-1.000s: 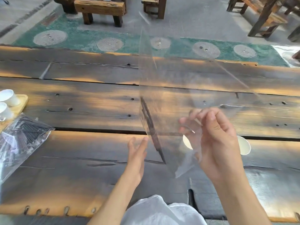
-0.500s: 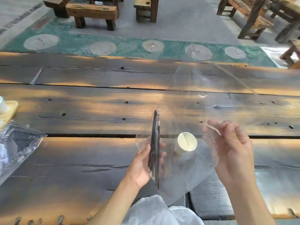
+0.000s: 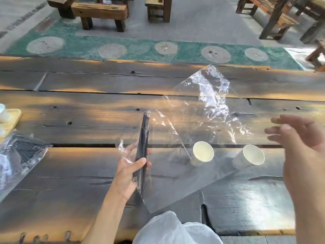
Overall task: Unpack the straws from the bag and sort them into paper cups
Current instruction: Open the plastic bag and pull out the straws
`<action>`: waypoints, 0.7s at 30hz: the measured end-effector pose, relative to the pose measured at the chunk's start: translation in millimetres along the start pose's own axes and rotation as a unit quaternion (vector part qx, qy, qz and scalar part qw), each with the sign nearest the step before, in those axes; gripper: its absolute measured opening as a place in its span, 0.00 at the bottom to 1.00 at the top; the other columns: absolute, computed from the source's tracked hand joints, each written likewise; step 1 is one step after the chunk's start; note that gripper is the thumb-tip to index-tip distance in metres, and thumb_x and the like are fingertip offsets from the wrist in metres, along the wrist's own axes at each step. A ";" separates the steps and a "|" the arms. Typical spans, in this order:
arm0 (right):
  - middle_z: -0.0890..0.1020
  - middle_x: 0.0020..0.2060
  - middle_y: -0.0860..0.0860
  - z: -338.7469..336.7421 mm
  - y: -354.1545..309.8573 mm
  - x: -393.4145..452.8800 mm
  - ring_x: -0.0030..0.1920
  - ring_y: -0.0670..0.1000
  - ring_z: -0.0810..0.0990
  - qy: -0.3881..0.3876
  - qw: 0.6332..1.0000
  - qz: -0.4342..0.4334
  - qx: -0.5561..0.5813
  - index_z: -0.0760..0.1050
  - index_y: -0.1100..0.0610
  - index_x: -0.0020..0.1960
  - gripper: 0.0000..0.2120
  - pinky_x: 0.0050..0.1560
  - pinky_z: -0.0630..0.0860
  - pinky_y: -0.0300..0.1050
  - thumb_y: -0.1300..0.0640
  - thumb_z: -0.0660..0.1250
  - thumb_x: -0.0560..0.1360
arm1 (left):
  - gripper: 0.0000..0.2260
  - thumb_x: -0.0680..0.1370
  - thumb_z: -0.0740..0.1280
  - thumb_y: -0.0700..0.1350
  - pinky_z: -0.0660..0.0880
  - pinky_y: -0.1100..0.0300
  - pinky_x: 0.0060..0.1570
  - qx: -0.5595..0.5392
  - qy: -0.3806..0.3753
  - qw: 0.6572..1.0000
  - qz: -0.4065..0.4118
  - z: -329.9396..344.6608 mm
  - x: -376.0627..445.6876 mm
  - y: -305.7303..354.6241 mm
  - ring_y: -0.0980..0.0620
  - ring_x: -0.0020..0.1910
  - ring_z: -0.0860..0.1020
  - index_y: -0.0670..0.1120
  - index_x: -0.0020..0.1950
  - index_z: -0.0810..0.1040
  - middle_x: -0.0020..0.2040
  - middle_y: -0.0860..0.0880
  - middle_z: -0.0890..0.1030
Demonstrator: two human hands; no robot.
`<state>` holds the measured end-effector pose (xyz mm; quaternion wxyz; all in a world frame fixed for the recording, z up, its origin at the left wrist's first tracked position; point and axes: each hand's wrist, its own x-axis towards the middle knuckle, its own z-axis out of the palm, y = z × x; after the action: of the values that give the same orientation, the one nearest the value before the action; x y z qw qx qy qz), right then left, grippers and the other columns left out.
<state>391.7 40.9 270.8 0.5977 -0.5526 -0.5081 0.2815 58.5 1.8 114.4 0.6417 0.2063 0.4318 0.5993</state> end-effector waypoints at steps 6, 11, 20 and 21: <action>0.84 0.51 0.49 29.0 -4.7 6.7 0.51 0.45 0.81 -0.149 0.970 -0.068 -0.179 0.81 0.54 0.58 0.11 0.53 0.73 0.32 0.61 0.63 0.80 | 0.27 0.71 0.69 0.29 0.83 0.58 0.40 0.023 -0.006 1.000 0.014 -21.3 -5.4 4.0 0.47 0.34 0.83 0.45 0.68 0.75 0.51 0.39 0.85; 0.82 0.60 0.46 73.0 47.6 13.3 0.59 0.39 0.80 -0.269 0.948 0.154 -0.075 0.75 0.50 0.68 0.15 0.61 0.73 0.36 0.57 0.60 0.83 | 0.22 0.71 0.74 0.34 0.82 0.57 0.44 0.045 -0.014 0.999 0.021 -32.4 -9.7 7.3 0.47 0.38 0.83 0.51 0.62 0.82 0.53 0.40 0.86; 0.80 0.42 0.47 103.5 108.6 10.4 0.35 0.46 0.76 -0.315 0.907 0.279 -0.009 0.80 0.53 0.60 0.11 0.41 0.78 0.45 0.53 0.69 0.78 | 0.25 0.71 0.75 0.37 0.80 0.59 0.44 0.119 -0.004 0.993 -0.003 -54.8 -16.7 5.2 0.46 0.39 0.82 0.48 0.67 0.80 0.55 0.35 0.84; 0.79 0.42 0.47 106.7 111.3 9.9 0.35 0.47 0.74 -0.314 0.907 0.281 -0.011 0.81 0.54 0.58 0.10 0.41 0.77 0.45 0.54 0.69 0.78 | 0.26 0.70 0.76 0.38 0.80 0.59 0.44 0.125 -0.006 0.992 -0.010 -58.5 -17.5 5.8 0.46 0.38 0.82 0.48 0.68 0.79 0.55 0.35 0.85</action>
<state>322.0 115.4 154.8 0.2973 -0.5620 -0.4963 0.5912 9.7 -28.4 92.6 0.6194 0.2843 0.5017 0.5328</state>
